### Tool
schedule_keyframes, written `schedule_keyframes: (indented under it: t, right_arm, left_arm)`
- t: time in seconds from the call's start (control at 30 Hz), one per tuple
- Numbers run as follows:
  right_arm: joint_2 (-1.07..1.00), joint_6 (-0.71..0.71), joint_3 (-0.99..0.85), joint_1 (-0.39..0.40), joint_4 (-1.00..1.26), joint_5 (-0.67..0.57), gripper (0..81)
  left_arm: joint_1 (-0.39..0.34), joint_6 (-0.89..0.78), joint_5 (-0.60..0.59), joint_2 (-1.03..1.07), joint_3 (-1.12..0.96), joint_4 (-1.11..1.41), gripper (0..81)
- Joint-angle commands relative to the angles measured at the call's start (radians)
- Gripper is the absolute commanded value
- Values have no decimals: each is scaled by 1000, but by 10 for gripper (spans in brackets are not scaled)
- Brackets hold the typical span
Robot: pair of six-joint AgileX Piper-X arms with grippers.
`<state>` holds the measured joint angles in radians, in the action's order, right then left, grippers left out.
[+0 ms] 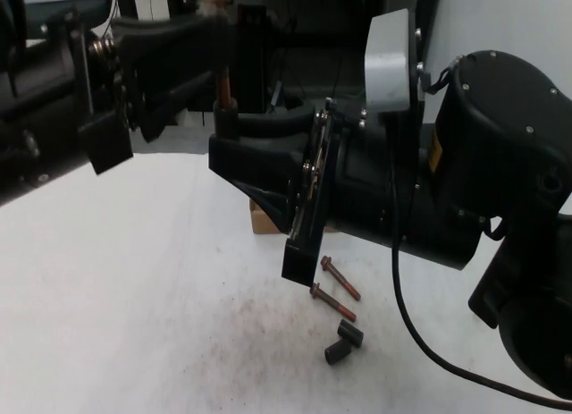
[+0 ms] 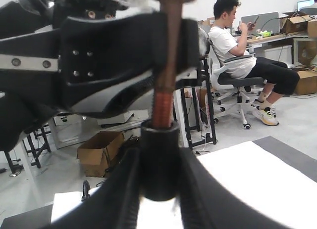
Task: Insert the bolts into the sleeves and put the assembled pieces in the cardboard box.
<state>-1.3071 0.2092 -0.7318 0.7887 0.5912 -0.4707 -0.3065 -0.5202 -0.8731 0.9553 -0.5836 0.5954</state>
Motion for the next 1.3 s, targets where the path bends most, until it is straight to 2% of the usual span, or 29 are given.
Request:
schedule_keyframes:
  t: [0.0,0.37,0.47,0.6,0.7,1.07,1.2,1.27]
  right_arm:
    - [4,1,-5,-1,18,1,6]
    - [4,1,-5,-1,18,1,6]
    - [4,1,-5,-1,18,1,6]
    - [4,1,-5,-1,18,1,6]
    - [4,1,-5,-1,18,-8,6]
    - [4,1,-5,-1,18,-15,6]
    - [4,1,-5,-1,5,-4,6]
    - [4,4,-8,-7,-53,30,6]
  left_arm:
    - [31,32,-69,-4,-7,-48,4]
    - [47,57,-141,-4,-7,-64,22]
    - [47,57,-172,-4,-7,-64,123]
    - [47,36,-177,-8,-7,-66,351]
    - [47,11,-175,-10,-7,-68,421]
    - [47,11,-167,-10,-7,-68,421]
    - [52,11,-86,-13,-7,-46,416]
    - [66,11,-29,-15,-9,-30,360]
